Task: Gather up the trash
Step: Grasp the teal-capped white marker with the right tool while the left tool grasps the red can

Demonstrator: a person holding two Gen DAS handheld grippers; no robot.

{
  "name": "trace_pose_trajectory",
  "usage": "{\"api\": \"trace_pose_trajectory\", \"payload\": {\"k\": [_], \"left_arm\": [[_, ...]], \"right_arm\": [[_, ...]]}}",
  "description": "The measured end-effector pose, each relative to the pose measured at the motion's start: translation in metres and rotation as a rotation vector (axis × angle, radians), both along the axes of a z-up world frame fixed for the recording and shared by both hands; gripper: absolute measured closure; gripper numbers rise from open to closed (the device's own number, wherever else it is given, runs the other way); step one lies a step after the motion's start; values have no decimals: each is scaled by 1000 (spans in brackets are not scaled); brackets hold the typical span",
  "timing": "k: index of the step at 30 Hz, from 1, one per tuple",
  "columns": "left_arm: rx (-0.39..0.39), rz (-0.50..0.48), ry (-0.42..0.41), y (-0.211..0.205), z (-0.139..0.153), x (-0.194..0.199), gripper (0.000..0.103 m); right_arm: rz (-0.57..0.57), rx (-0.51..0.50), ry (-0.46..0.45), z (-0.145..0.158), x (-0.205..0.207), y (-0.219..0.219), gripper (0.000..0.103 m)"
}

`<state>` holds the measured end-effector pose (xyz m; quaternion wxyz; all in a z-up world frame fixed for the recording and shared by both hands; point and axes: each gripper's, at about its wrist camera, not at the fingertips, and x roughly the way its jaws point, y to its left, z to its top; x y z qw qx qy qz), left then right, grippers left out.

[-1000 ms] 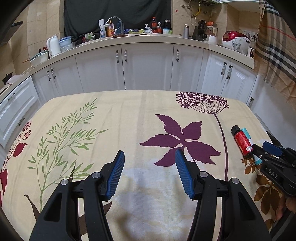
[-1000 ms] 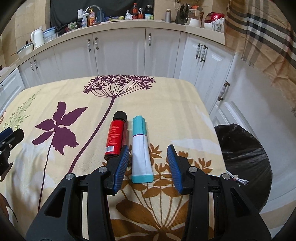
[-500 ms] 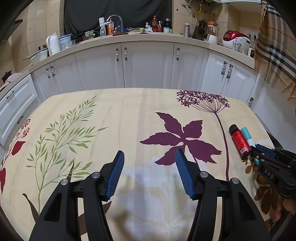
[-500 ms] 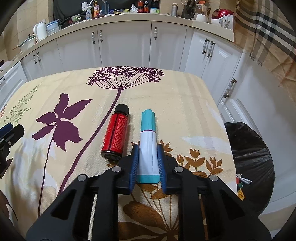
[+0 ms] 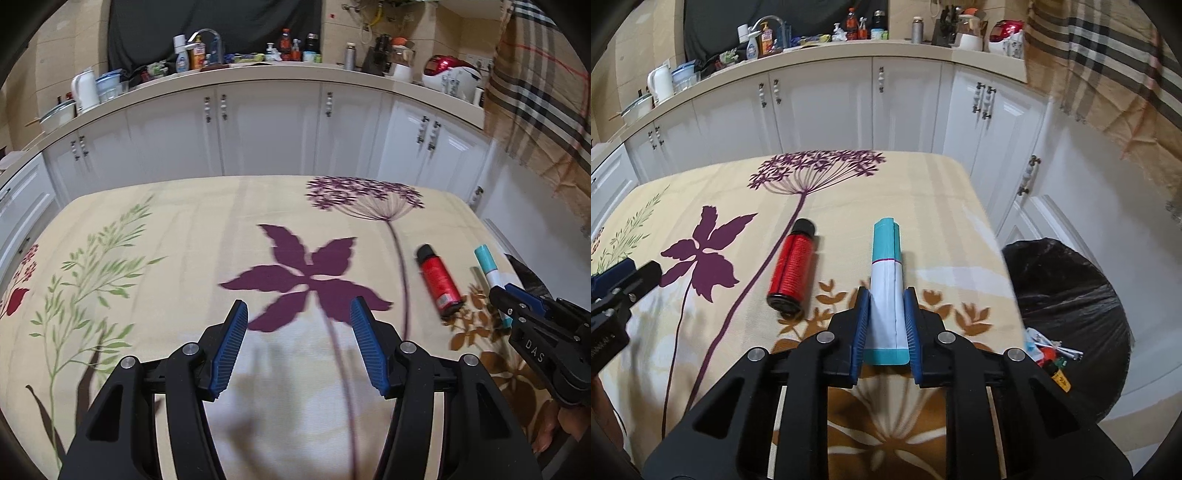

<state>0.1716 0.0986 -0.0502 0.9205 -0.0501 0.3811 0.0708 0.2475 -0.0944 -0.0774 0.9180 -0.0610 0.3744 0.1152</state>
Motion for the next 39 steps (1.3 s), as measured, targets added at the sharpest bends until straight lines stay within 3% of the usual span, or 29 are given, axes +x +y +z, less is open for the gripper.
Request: {"api": "trace_pose_trajectory", "payload": {"k": [20, 33, 39], "left_arm": [[16, -131, 25, -85, -6, 42, 46], [22, -134, 94, -93, -25, 74, 46], [31, -143, 103, -93, -28, 74, 62]], "right_arm": [[-125, 60, -45, 9, -2, -82, 84], [-164, 91, -43, 5, 2, -110, 84], [-164, 92, -43, 5, 2, -110, 84]]}}
